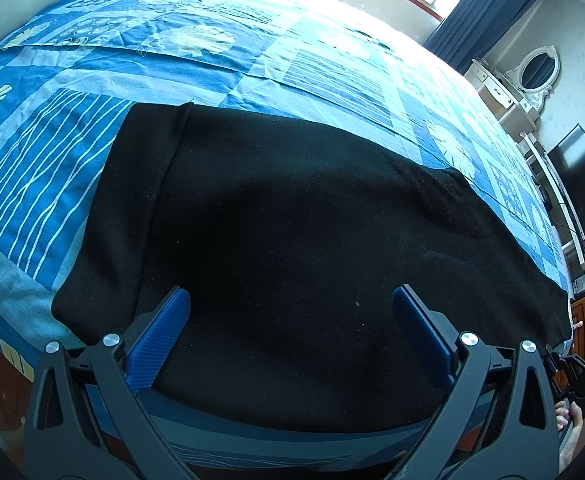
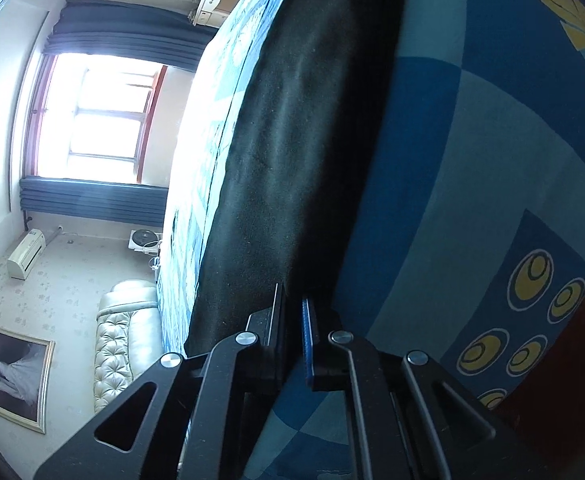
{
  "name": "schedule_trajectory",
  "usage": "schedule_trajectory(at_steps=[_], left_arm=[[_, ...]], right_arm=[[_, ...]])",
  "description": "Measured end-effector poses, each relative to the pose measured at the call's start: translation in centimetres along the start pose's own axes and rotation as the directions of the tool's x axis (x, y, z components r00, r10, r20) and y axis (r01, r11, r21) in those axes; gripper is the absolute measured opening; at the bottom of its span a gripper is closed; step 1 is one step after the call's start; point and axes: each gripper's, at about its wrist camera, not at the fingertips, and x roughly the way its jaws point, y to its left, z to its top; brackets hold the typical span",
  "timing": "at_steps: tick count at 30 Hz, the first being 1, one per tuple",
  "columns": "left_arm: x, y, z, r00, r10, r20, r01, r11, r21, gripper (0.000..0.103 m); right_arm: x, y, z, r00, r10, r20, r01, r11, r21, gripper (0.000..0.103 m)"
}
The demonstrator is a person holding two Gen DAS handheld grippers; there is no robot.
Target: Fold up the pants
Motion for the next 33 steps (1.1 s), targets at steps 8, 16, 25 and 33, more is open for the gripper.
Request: schedule_trajectory(at_steps=[8,16,25,33], left_arm=[[0.0,-0.1,0.0,1.000,0.005,0.003,-0.005,1.000,0.000,0.101],[0.1,-0.2,-0.1,1.000,0.004,0.004,-0.004,1.000,0.004,0.101],[0.1,0.1,0.0,1.000,-0.008,0.004,0.008,1.000,0.002,0.101],[0.2,-0.1,-0.2,1.000,0.001,0.011,-0.002,1.000,0.022,0.101]], right_arm=[[2.0,2.2,-3.4,0.992,0.077,-0.104,-0.080,0.997,-0.018,0.026],[6.1,4.3,-7.6,0.973,0.032,-0.229,-0.058,0.993,-0.107,0.012],[4.6,4.4,-6.1,0.957,0.027,-0.289,-0.077,0.984,-0.162,0.013],[-2.0,10.5,2.9,0.988,-0.001,-0.153,-0.060,0.919,-0.390,0.044]])
